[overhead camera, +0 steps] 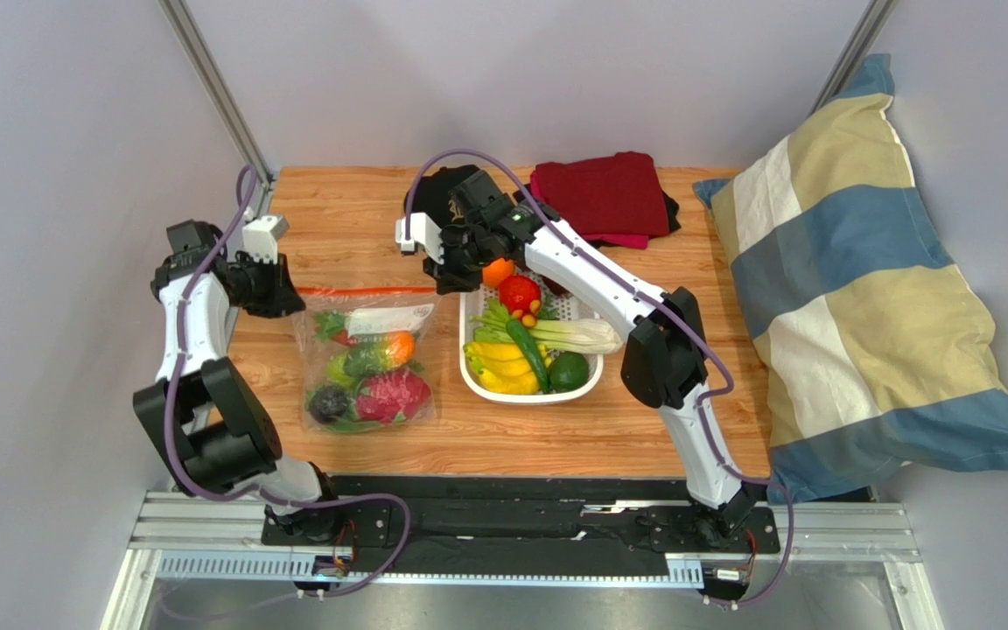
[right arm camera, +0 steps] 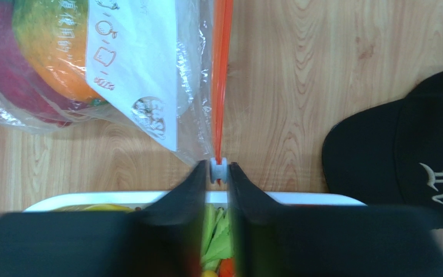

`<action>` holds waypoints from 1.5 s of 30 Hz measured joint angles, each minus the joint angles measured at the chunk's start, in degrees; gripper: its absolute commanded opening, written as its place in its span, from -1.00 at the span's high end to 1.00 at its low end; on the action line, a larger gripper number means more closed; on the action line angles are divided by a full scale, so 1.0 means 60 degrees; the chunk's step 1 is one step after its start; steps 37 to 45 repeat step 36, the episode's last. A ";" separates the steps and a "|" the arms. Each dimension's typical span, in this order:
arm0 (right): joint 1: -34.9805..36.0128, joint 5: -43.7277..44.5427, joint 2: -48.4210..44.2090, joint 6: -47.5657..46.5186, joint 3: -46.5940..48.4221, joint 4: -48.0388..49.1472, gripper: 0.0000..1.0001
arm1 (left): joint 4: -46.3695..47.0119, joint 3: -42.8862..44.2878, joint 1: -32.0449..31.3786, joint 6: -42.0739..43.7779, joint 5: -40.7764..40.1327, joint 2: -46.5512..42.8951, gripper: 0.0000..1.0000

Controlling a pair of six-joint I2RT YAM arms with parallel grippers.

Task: Place the food in the zip-top bag and seal the zipper
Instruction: Place the zipper food storage bag at the center of the board, then reset both arms

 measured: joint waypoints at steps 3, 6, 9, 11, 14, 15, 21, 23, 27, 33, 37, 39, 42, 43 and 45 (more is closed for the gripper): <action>-0.0069 0.0291 -0.0007 0.0375 0.0000 0.0317 -0.60 | 0.0142 0.0572 -0.0146 -0.0357 -0.0193 0.0514 0.05; -0.0248 0.0492 -0.0040 0.0885 -0.0004 0.0667 -0.84 | 0.0193 0.1042 -0.0415 -0.0725 -0.0393 0.0572 -0.81; -0.0521 0.0608 -0.0211 0.1421 -0.0007 0.0962 -0.96 | 0.0193 0.1519 -0.0725 -0.1086 -0.0484 0.0550 -0.98; -0.0732 0.0619 -0.0448 0.1810 -0.0029 0.1118 -0.97 | 0.0142 0.1931 -0.0987 -0.1366 -0.0761 0.0550 -0.98; -0.1096 0.0594 -0.1013 0.2521 -0.0069 0.1290 -1.00 | -0.0040 0.2809 -0.1486 -0.1719 -0.1195 0.0550 -0.98; -0.1249 0.0576 -0.1264 0.2838 -0.0076 0.1377 -1.00 | -0.0204 0.3162 -0.1661 -0.1807 -0.1282 0.0554 -0.98; -0.2557 0.0430 -0.3169 0.4739 -0.0761 0.1960 -1.00 | -0.1133 0.6430 -0.3282 -0.2317 -0.1723 0.1111 -0.98; -0.3206 0.0357 -0.4025 0.5475 -0.1555 0.2350 -1.00 | -0.1344 0.7257 -0.3869 -0.2517 -0.1872 0.1384 -0.98; -0.4554 0.0368 -0.5595 0.6528 -0.3657 0.2761 -1.00 | -0.1701 0.7661 -0.4779 -0.2820 -0.2036 0.1723 -0.98; -0.6215 0.0477 -0.7107 0.7362 -0.6878 0.3075 -1.00 | -0.1891 0.6510 -0.5289 -0.3238 -0.2433 0.1872 -0.98; -0.6597 0.0565 -0.7770 0.7417 -0.8007 0.2943 -1.00 | -0.1840 0.5501 -0.5322 -0.3410 -0.2565 0.1767 -0.98; -0.6597 0.0565 -0.7770 0.7417 -0.8007 0.2943 -1.00 | -0.1840 0.5501 -0.5322 -0.3410 -0.2565 0.1767 -0.98; -0.6597 0.0565 -0.7770 0.7417 -0.8007 0.2943 -1.00 | -0.1840 0.5501 -0.5322 -0.3410 -0.2565 0.1767 -0.98; -0.6597 0.0565 -0.7770 0.7417 -0.8007 0.2943 -1.00 | -0.1840 0.5501 -0.5322 -0.3410 -0.2565 0.1767 -0.98; -0.6597 0.0565 -0.7770 0.7417 -0.8007 0.2943 -1.00 | -0.1840 0.5501 -0.5322 -0.3410 -0.2565 0.1767 -0.98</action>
